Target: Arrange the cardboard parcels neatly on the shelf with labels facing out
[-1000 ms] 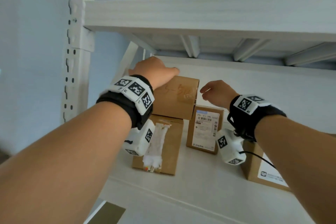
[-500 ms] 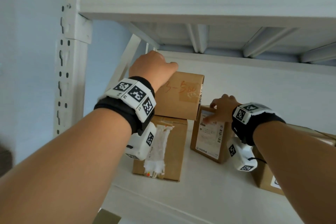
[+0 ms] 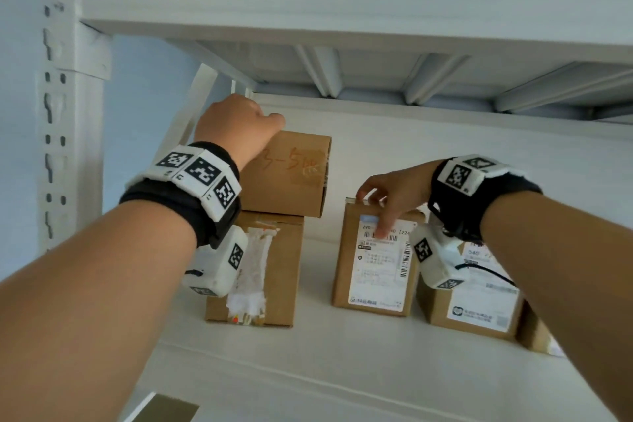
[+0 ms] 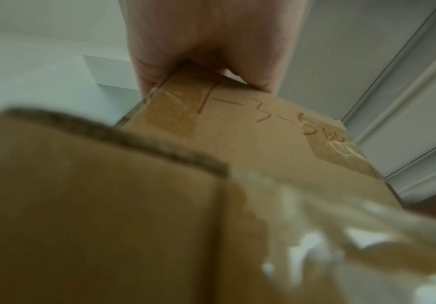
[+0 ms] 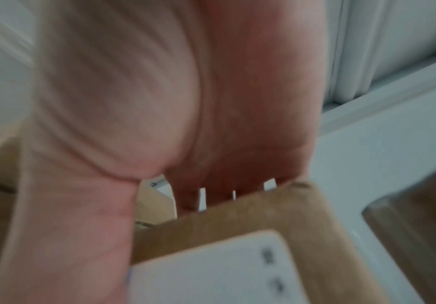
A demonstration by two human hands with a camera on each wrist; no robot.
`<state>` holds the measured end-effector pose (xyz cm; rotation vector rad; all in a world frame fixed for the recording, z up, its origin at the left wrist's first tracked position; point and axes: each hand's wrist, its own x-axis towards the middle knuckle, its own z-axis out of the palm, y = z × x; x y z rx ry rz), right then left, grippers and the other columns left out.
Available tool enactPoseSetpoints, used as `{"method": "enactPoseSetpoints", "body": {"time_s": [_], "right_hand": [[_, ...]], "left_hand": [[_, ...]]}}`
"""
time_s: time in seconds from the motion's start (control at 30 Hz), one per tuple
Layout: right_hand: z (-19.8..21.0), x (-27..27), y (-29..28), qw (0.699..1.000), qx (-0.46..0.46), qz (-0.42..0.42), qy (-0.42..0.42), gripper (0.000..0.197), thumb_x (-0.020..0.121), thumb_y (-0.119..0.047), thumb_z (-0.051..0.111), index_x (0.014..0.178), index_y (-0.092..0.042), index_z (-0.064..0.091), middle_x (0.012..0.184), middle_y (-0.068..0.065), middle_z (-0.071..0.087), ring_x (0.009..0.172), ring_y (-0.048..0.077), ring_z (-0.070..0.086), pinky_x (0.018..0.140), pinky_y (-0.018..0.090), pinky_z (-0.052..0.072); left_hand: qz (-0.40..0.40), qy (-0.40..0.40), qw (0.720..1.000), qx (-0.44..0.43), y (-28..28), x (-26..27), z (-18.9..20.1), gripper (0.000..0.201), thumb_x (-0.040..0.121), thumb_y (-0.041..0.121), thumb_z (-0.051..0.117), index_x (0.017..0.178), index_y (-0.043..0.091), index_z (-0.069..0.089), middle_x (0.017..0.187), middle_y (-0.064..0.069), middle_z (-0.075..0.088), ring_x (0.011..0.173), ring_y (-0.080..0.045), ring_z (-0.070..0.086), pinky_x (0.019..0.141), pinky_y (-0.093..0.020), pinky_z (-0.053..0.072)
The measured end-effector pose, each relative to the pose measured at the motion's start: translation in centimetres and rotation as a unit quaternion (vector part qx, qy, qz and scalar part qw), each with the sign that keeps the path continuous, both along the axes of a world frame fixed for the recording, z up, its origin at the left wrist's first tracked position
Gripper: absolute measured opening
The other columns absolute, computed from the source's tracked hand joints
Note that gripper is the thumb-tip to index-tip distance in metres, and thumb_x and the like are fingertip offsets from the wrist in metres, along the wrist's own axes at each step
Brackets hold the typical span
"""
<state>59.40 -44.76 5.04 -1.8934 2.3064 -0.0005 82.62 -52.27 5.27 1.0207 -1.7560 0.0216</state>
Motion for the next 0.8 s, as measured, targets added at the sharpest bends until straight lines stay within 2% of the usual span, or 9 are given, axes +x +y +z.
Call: {"method": "enactPoseSetpoints", "body": {"time_s": [0.13,0.23,0.27,0.33,0.4,0.5,0.57,0.67,0.8], "right_hand": [[0.1,-0.1,1.2,1.0,0.011,0.011,0.009,0.084,0.073,-0.031,0.081,0.143,-0.029,0.035,0.146,-0.004,0.045,0.129,0.022,0.047,0.11,0.043,0.037],[1.3,-0.8,3.1,1.0,-0.02,0.009,0.01,0.088,0.076,-0.05,0.072,0.148,-0.031,0.026,0.155,-0.002,0.031,0.142,0.021,0.031,0.118,0.043,0.023],[1.9,-1.4,3.9,0.999,-0.038,-0.002,-0.001,0.087,0.076,-0.051,0.071,0.148,-0.033,0.026,0.156,-0.002,0.029,0.144,0.021,0.028,0.119,0.044,0.021],[2.8,-3.3,5.5,0.998,-0.044,-0.035,-0.003,0.087,0.075,-0.046,0.074,0.148,-0.035,0.027,0.157,-0.003,0.029,0.144,0.021,0.026,0.118,0.046,0.02],[2.4,-5.1,6.8,0.996,-0.014,-0.077,0.042,0.094,0.072,-0.04,0.079,0.149,-0.036,0.025,0.157,-0.002,0.029,0.144,0.023,0.027,0.117,0.046,0.024],[0.2,-6.5,7.4,0.992,0.007,-0.112,0.056,0.101,0.069,-0.029,0.083,0.15,-0.032,0.023,0.156,0.001,0.03,0.141,0.026,0.031,0.113,0.045,0.031],[-0.8,-7.0,7.5,0.993,-0.009,-0.112,0.048,0.101,0.067,-0.025,0.084,0.149,-0.031,0.026,0.153,0.003,0.035,0.138,0.027,0.036,0.112,0.045,0.034],[-0.7,-7.1,8.0,0.993,-0.019,-0.112,0.03,0.098,0.067,-0.022,0.084,0.148,-0.032,0.03,0.148,0.003,0.041,0.134,0.027,0.04,0.111,0.045,0.035],[-0.2,-6.7,8.3,0.992,0.012,-0.111,0.051,0.096,0.069,-0.025,0.083,0.147,-0.035,0.028,0.149,0.003,0.038,0.134,0.028,0.039,0.11,0.047,0.035]], "left_hand": [[0.0,0.008,1.0,-0.005,0.4,-0.1,-0.2,0.039,0.084,0.037,0.053,0.057,0.009,0.055,0.055,-0.008,0.052,0.056,-0.027,0.054,0.055,-0.028,0.041],[0.004,0.017,1.0,-0.005,0.4,-0.1,-0.3,0.04,0.084,0.038,0.053,0.055,0.011,0.053,0.054,-0.008,0.05,0.055,-0.028,0.053,0.056,-0.028,0.041],[0.008,0.017,1.0,-0.005,0.4,-0.1,-0.4,0.04,0.083,0.039,0.053,0.054,0.012,0.05,0.053,-0.007,0.048,0.054,-0.028,0.051,0.055,-0.028,0.04],[0.018,0.011,1.0,-0.006,0.3,-0.1,-0.5,0.044,0.083,0.042,0.051,0.054,0.009,0.051,0.054,-0.011,0.05,0.055,-0.031,0.053,0.057,-0.03,0.042],[0.026,0.008,1.0,-0.003,0.1,-0.1,-0.6,0.052,0.083,0.046,0.05,0.064,-0.001,0.062,0.065,-0.02,0.063,0.061,-0.034,0.06,0.062,-0.033,0.047],[0.035,0.008,0.999,0.0,0.0,0.0,-0.6,0.054,0.084,0.046,0.05,0.074,-0.004,0.067,0.081,-0.024,0.07,0.062,-0.032,0.058,0.057,-0.027,0.04],[0.037,0.008,0.999,0.005,-0.1,0.0,-0.6,0.055,0.083,0.047,0.049,0.077,-0.004,0.069,0.08,-0.023,0.07,0.066,-0.035,0.061,0.057,-0.026,0.038],[0.037,0.012,0.999,0.018,0.1,-0.2,-0.6,0.053,0.081,0.049,0.049,0.08,0.002,0.072,0.079,-0.018,0.071,0.071,-0.033,0.063,0.06,-0.028,0.042],[0.033,0.032,0.999,0.024,0.8,-0.3,-0.6,0.046,0.08,0.046,0.051,0.072,0.006,0.073,0.071,-0.012,0.07,0.066,-0.03,0.062,0.071,-0.037,0.051]]}}
